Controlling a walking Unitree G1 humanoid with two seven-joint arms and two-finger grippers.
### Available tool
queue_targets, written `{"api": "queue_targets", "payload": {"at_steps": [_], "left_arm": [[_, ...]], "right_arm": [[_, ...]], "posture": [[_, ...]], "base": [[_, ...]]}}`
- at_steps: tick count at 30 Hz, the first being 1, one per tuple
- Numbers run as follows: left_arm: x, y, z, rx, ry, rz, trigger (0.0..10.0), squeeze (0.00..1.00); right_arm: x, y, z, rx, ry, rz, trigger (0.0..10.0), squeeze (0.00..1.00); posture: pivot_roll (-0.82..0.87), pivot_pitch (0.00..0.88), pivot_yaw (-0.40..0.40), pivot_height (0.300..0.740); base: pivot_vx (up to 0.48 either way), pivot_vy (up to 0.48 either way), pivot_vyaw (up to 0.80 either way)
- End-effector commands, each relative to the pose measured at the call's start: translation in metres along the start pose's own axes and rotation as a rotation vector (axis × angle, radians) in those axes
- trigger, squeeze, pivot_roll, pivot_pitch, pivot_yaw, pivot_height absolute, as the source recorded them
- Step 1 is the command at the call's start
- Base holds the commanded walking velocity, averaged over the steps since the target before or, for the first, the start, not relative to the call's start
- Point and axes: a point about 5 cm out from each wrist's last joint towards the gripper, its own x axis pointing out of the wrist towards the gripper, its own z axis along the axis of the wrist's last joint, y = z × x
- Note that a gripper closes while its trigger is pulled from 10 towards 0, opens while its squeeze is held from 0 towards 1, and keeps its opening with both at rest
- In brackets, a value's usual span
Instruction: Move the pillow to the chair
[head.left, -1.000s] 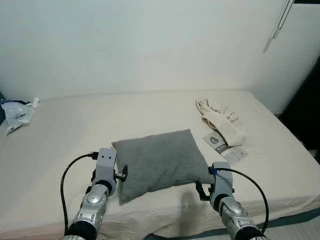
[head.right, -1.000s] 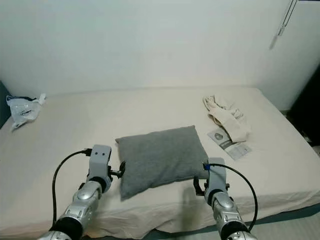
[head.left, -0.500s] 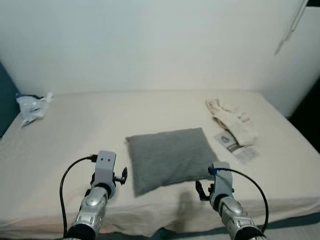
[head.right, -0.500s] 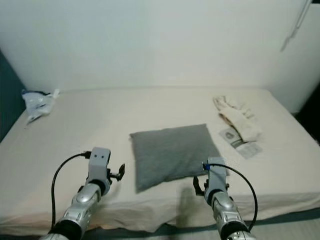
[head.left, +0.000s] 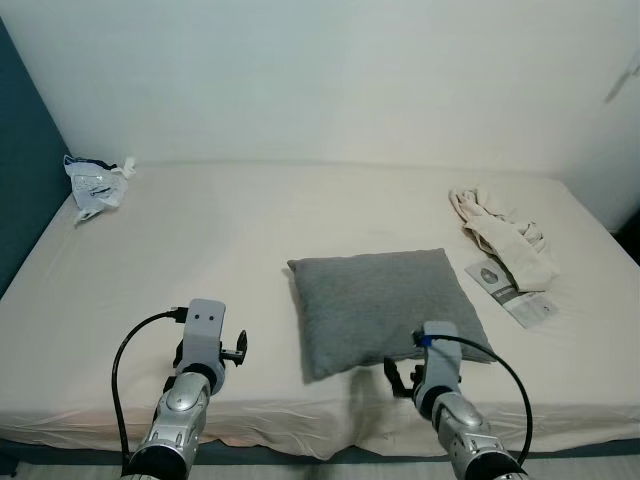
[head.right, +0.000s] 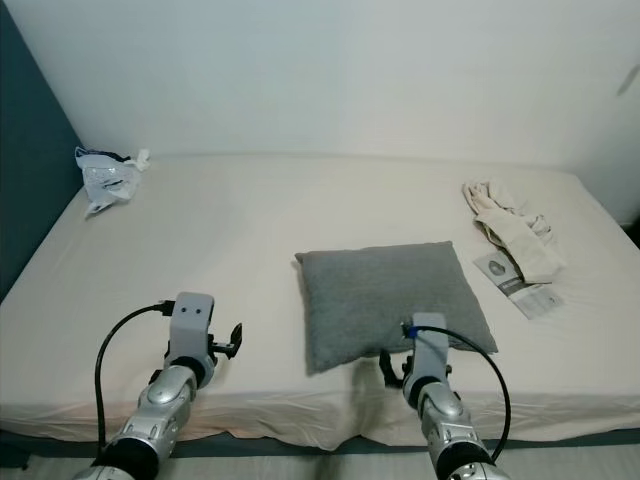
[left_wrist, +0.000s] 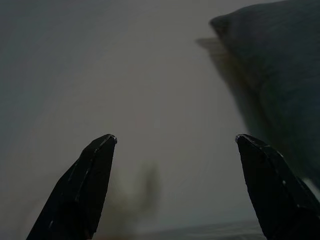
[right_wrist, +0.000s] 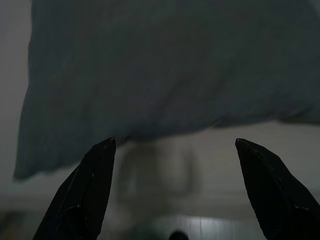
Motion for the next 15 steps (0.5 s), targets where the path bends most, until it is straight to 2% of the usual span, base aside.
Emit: {"api": "queue_targets", "payload": {"at_steps": [1,4,7,15], "left_arm": [[0.000,-0.004,0.001,-0.003,-0.003,-0.009,10.0,0.00],[0.001,-0.005,0.002,-0.008,-0.007,-0.012,10.0,0.00],[0.002,-0.005,0.003,-0.002,-0.006,-0.018,10.0,0.00],[0.002,-0.004,0.004,-0.017,-0.011,-0.002,10.0,0.00]], "right_arm": [[0.000,-0.005,0.006,0.011,-0.036,-0.022,10.0,0.00],[0.002,-0.011,0.020,-0.001,-0.084,-0.042,10.0,0.00],[0.006,-0.010,0.029,-0.016,-0.076,-0.011,10.0,0.00],[0.009,-0.007,0.038,-0.020,-0.097,0.034,10.0,0.00]], "posture": [[-0.04,0.083,-0.022,0.726],[-0.04,0.083,-0.017,0.726],[-0.04,0.082,-0.016,0.726],[-0.04,0.073,-0.029,0.691]], "base": [[0.000,0.000,0.00],[0.000,0.000,0.00],[0.000,0.000,0.00],[0.000,0.000,0.00]]}}
